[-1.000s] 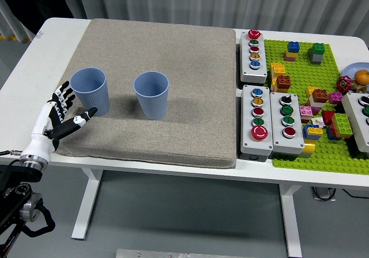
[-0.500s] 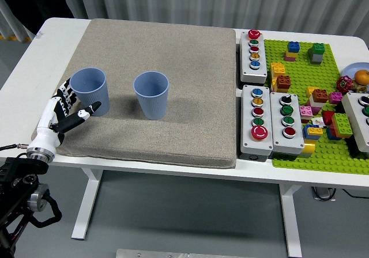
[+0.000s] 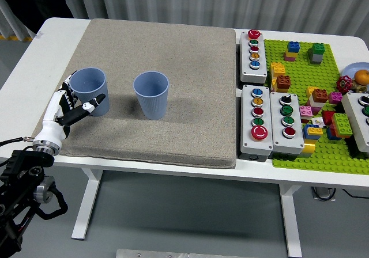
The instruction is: Pick cup pour cup place
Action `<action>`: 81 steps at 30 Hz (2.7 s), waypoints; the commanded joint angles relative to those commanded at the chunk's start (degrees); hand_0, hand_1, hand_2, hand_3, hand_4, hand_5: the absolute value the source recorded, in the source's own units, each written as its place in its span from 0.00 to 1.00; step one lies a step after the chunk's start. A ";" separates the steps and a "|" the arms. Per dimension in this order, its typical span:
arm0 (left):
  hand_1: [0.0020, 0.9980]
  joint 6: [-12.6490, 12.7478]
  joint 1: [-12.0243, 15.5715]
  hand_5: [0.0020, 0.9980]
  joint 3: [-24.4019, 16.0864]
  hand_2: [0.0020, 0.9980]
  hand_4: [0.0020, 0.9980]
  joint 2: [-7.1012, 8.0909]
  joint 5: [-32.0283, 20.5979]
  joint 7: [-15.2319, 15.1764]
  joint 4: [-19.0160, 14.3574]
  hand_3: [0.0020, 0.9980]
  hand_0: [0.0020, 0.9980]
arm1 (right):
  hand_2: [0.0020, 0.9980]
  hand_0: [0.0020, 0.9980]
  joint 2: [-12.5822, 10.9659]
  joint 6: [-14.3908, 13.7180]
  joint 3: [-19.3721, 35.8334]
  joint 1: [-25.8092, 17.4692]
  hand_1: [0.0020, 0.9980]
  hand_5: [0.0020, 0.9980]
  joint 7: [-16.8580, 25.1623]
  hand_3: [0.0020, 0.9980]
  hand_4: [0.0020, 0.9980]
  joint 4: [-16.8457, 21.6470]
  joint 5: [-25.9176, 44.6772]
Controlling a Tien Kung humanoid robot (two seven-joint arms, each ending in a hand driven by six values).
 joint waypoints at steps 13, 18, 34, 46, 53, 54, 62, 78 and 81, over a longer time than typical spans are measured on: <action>0.97 0.36 -3.02 0.27 2.97 1.00 0.96 0.08 -1.24 -0.03 2.19 1.00 0.98 | 0.56 0.70 -0.07 -0.16 -0.24 0.28 0.63 0.02 0.06 0.56 0.00 0.00 0.43; 0.97 0.42 -4.02 0.27 3.41 1.00 0.95 -0.08 -1.92 -0.05 3.14 1.00 0.98 | 0.56 0.70 -0.07 -0.19 -0.25 0.29 0.63 0.02 0.04 0.56 0.00 0.00 0.46; 0.97 1.87 -4.98 0.27 3.90 1.00 0.95 -0.29 -1.73 0.38 3.97 1.00 0.98 | 0.56 0.70 -0.08 -0.08 -0.18 0.27 0.63 0.01 -0.03 0.56 0.00 0.00 0.26; 0.97 3.44 -5.81 0.25 4.54 1.00 0.93 -0.41 -1.87 0.88 4.89 1.00 0.98 | 0.56 0.70 -0.08 -0.06 -0.05 0.08 0.63 0.01 -0.11 0.56 0.00 0.00 -0.07; 0.96 4.15 -6.57 0.23 5.05 1.00 0.91 -0.40 -2.36 0.95 5.32 1.00 0.97 | 0.56 0.70 -0.12 -0.06 -0.14 0.24 0.63 0.01 -0.08 0.56 0.00 0.00 0.03; 0.94 4.19 -6.62 0.19 5.07 1.00 0.85 -0.41 -2.42 0.95 5.35 1.00 0.96 | 0.56 0.70 -0.12 -0.06 -0.14 0.25 0.63 0.01 -0.08 0.56 0.00 0.00 0.04; 0.90 6.17 -6.57 0.19 5.59 1.00 0.84 -0.85 -1.16 1.94 5.65 1.00 0.92 | 0.56 0.70 -0.11 -0.07 -0.05 0.23 0.63 0.01 -0.14 0.56 0.00 0.00 -0.08; 0.69 9.83 -6.57 0.15 6.68 0.85 0.77 -1.61 -1.03 0.90 4.44 0.82 0.65 | 0.56 0.70 -0.16 -0.06 -0.09 0.44 0.63 0.01 -0.22 0.56 0.00 0.00 -0.01; 0.69 10.83 -6.60 0.15 6.63 0.85 0.77 -1.68 -1.54 0.35 4.32 0.82 0.65 | 0.56 0.70 -0.15 -0.05 -0.07 0.43 0.63 0.01 -0.24 0.56 0.00 0.00 -0.02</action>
